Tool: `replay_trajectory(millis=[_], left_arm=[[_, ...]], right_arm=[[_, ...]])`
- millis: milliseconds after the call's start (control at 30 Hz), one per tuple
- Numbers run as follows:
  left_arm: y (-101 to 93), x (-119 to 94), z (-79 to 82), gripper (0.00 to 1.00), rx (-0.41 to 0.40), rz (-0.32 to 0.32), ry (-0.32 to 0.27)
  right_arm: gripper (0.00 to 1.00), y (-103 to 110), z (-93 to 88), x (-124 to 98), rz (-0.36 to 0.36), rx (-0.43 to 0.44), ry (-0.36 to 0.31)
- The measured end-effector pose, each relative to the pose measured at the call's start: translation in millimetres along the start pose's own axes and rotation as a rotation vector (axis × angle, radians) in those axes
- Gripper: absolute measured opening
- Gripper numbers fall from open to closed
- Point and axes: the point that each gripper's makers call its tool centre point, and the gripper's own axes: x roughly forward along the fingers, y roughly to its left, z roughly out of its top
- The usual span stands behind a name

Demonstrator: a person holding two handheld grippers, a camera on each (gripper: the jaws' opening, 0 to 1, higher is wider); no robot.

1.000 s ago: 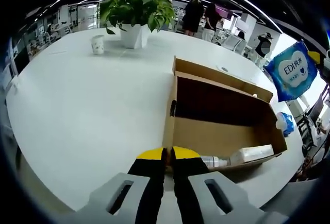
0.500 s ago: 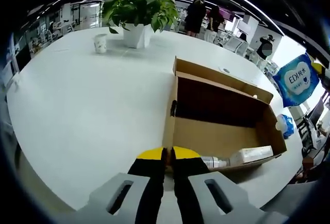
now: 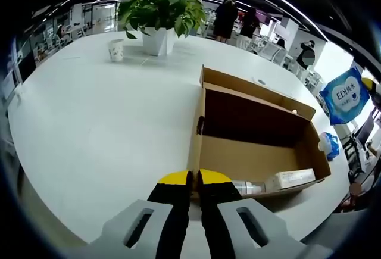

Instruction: Operate the shoe box by opening the lid, removing the specified soft item, and placing it in the target area until the item is outside and the box remains undamaged.

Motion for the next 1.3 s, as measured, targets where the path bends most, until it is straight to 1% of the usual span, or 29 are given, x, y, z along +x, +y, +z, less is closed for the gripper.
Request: replay_trajectory(millis=[167, 467, 633, 1300], left_arm=[[0.0, 0.5, 0.1, 0.02, 0.0, -0.002, 0.0], [-0.5, 0.4, 0.0, 0.02, 0.0, -0.005, -0.005], [-0.5, 0.4, -0.1, 0.02, 0.002, -0.007, -0.005], [1.3, 1.8, -0.1, 0.02, 0.004, -0.012, -0.006]], right_arm=[[0.0, -5.8, -9.8, 1.9, -0.02, -0.012, 0.017], [0.0, -13.7, -32.6, 9.3, -0.054, 0.01, 0.057], [0.0, -17.8, -45.3, 15.3, -0.08, 0.039, 0.071], [0.0, -18.4, -75.1, 41.8, -0.143, 0.133, 0.089]])
